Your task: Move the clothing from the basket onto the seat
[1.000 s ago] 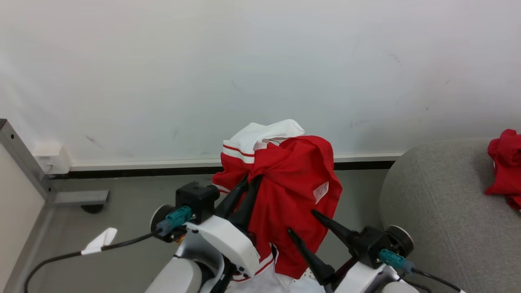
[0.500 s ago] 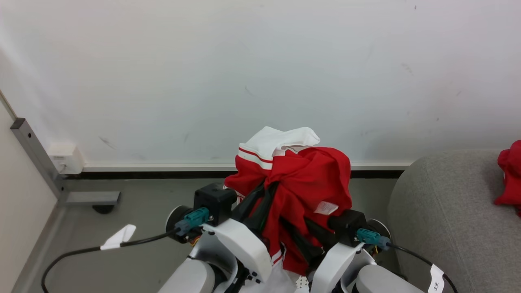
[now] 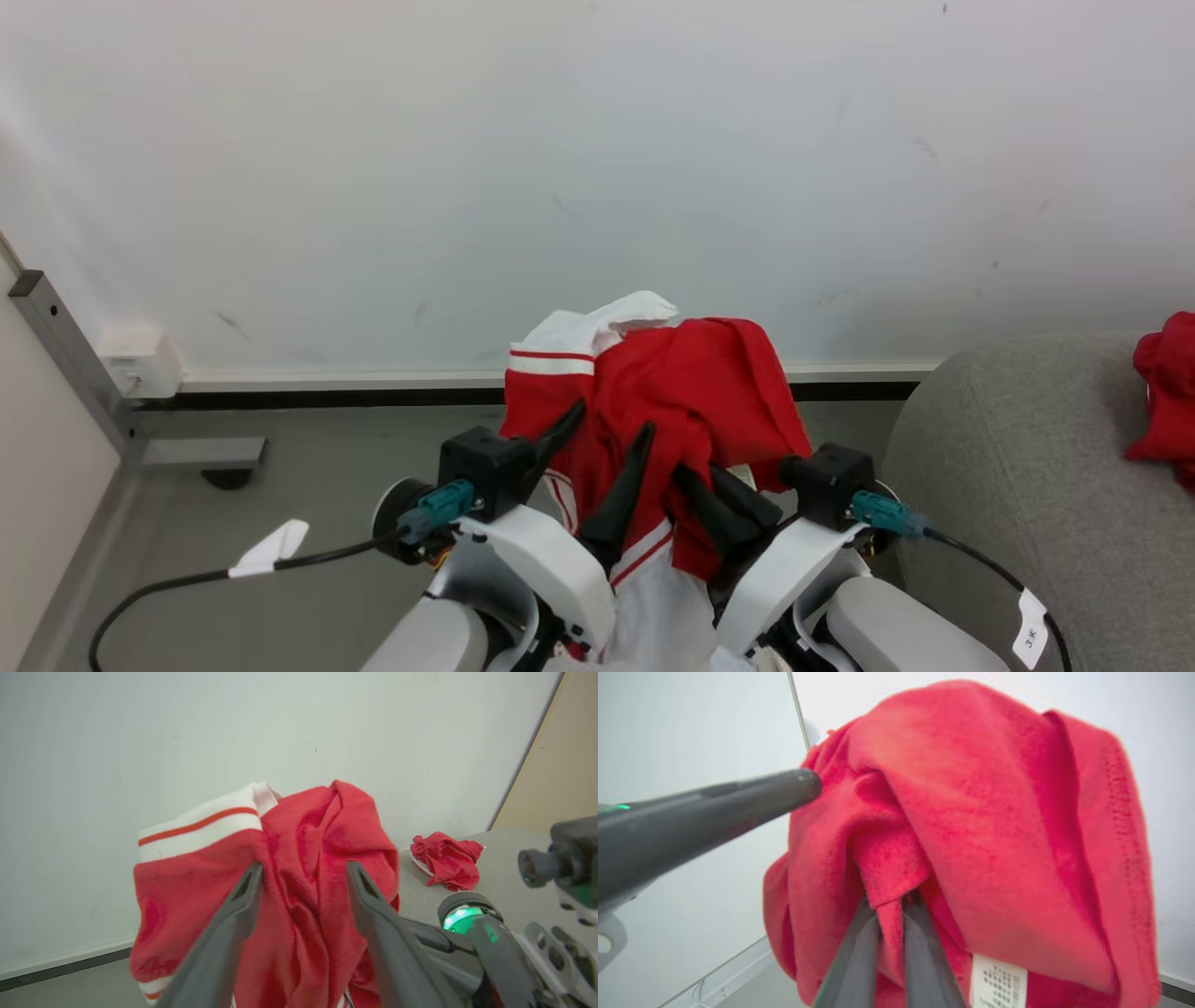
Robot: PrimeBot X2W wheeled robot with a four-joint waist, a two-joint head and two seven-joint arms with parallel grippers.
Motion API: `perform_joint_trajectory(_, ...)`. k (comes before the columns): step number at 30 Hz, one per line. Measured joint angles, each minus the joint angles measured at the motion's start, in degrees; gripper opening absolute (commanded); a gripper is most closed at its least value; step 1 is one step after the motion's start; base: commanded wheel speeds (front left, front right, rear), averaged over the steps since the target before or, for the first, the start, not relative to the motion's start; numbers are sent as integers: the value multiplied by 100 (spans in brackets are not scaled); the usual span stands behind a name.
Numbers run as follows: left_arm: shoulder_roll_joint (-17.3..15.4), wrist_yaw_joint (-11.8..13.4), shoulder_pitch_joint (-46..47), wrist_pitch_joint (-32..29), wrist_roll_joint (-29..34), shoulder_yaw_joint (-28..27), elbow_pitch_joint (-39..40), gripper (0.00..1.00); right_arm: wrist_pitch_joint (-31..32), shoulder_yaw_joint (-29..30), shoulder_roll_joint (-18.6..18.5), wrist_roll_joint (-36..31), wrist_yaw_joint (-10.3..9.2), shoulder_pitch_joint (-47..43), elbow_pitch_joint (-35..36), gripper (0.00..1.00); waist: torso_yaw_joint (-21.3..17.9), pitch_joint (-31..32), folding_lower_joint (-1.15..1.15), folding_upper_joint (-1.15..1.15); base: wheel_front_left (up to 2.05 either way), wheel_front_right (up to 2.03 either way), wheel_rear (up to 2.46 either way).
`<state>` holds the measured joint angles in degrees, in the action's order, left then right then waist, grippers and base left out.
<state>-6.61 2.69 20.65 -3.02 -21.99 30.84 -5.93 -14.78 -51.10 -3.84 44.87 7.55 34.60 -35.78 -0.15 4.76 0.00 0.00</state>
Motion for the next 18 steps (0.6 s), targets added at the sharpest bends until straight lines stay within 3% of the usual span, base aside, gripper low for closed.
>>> perform_joint_trajectory(18, -68, 87, -54, 64, -21, 38, -70, 100, 0, 1185, -433, -459, 1, -226, 445, 0, -175, -17, 0, 0, 0, 0, 0)
